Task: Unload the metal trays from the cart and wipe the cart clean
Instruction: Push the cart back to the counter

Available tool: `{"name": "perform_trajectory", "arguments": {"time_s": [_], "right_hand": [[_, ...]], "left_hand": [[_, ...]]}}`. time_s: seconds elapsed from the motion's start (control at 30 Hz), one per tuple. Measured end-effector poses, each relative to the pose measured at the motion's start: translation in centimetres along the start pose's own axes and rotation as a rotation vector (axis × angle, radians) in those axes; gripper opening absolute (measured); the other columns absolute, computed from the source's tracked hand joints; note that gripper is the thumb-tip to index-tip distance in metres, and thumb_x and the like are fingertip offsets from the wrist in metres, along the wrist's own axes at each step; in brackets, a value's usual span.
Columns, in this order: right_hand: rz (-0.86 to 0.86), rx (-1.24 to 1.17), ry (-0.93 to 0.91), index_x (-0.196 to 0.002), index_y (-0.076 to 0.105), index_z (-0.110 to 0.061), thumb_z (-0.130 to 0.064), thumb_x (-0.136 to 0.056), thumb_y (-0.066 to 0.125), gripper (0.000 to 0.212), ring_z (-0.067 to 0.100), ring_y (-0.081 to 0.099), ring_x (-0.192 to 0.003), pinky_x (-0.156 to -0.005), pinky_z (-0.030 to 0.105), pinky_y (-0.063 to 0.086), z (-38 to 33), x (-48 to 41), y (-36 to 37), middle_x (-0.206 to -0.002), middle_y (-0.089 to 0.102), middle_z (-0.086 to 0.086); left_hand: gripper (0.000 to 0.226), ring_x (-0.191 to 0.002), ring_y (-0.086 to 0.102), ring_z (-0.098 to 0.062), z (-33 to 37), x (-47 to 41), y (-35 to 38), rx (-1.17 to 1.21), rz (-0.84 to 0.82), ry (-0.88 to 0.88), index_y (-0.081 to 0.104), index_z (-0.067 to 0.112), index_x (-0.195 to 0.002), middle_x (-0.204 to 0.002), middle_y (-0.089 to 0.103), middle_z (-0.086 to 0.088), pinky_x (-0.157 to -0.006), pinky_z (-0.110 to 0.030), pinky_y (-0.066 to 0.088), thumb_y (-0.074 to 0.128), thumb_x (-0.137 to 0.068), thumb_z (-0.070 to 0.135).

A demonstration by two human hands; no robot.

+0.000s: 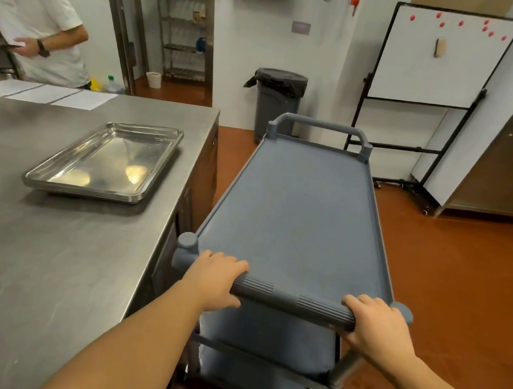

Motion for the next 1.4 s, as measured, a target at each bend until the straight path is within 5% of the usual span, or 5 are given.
{"name": "perform_trajectory", "arguments": {"time_s": [0.17,0.47,0.9,1.2,1.4], "right_hand": [[-0.027,0.009,-0.025,-0.102,0.05,-0.034,-0.053,-0.082,0.051,0.028,0.014,0.058,-0.095,-0.072,0.032,0.046,4.7,-0.5,0.5,-0.094,0.058,-0.011],[-0.077,-0.006,0.04,-0.084,0.05,-0.029,-0.045,-0.076,0.069,0.026,0.012,0.059,-0.078,-0.064,0.032,0.053,13.5,-1.8,1.4,-0.079,0.058,-0.01],[-0.04,0.003,-0.039,-0.082,0.051,-0.028,-0.043,-0.079,0.063,0.02,0.01,0.06,-0.074,-0.06,0.028,0.051,10.9,-3.4,1.4,-0.075,0.061,-0.008],[-0.048,-0.127,-0.169,-0.118,0.048,-0.037,-0.071,-0.071,0.056,0.059,0.015,0.048,-0.116,-0.104,0.044,0.027,4.3,-3.8,-0.1,-0.116,0.052,-0.013],[-0.04,-0.165,-0.225,-0.113,0.048,-0.039,-0.09,-0.067,0.028,0.072,0.014,0.05,-0.105,-0.092,0.04,0.03,1.0,-4.5,-0.2,-0.11,0.058,-0.015]], "left_hand": [[0.02,-0.093,0.057,-0.024,4.2,-2.3,-0.9,0.013,-0.002,-0.014,0.043,0.033,-0.088,-0.096,0.062,0.003,-0.075,-0.034,0.03,0.056,-0.08,0.018],[0.033,-0.085,0.054,-0.025,11.4,-5.0,-0.2,0.118,-0.075,0.02,0.053,0.028,-0.112,-0.099,0.059,-0.003,-0.064,-0.031,0.039,0.06,-0.08,0.03],[0.02,-0.075,0.049,-0.016,9.5,-2.6,0.1,0.128,-0.057,-0.055,0.05,0.029,-0.099,-0.084,0.049,0.005,-0.051,-0.023,0.028,0.061,-0.082,0.027],[0.024,-0.075,0.055,-0.015,5.7,-1.3,0.5,0.142,-0.039,-0.109,0.055,0.032,-0.103,-0.085,0.058,0.006,-0.056,-0.025,0.036,0.061,-0.079,0.029],[0.025,-0.075,0.056,-0.011,3.0,-0.2,0.6,0.144,-0.027,-0.141,0.054,0.037,-0.103,-0.084,0.058,0.01,-0.057,-0.023,0.038,0.061,-0.079,0.032]]}}
Point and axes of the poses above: each hand's wrist, its own x-axis away from the middle knuckle, its own y-axis out of the palm, z = x × y, the point moved 7 cm from there along -x, towards the middle knuckle
